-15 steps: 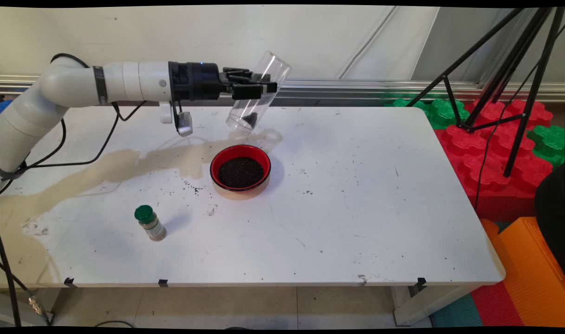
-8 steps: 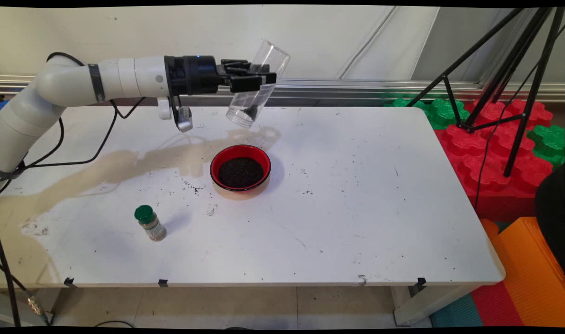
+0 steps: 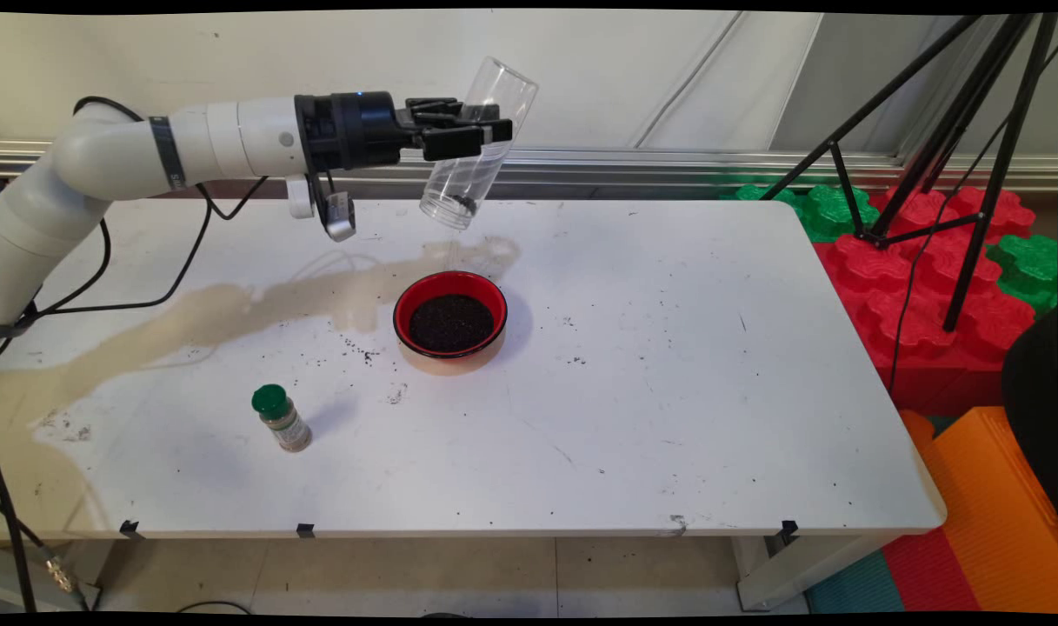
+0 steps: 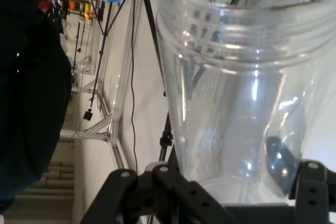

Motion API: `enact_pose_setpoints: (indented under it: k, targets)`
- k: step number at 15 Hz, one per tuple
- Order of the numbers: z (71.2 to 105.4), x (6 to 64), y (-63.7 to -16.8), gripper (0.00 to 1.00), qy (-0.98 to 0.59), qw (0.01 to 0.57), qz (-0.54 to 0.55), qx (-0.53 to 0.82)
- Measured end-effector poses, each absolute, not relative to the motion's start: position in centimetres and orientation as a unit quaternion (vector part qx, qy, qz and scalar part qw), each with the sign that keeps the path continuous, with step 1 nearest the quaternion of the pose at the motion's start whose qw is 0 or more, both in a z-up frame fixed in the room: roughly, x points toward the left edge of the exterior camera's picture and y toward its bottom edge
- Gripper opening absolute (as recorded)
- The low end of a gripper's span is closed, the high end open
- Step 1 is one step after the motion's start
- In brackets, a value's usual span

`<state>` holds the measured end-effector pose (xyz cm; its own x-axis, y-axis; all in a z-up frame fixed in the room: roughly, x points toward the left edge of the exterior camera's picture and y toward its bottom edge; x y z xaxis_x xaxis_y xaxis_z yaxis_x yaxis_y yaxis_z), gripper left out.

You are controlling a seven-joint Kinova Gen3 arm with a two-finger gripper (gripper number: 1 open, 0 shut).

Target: Pour the black seasoning powder in the red bowl

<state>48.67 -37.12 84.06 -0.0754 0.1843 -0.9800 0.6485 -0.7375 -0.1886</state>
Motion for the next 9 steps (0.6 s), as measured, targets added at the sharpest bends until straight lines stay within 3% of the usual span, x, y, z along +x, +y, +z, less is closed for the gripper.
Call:
enact_pose_setpoints:
  k: [9]
  targets:
    - [84.85, 48.93, -36.42, 0.00, 0.315, 0.181, -0.673, 0.644]
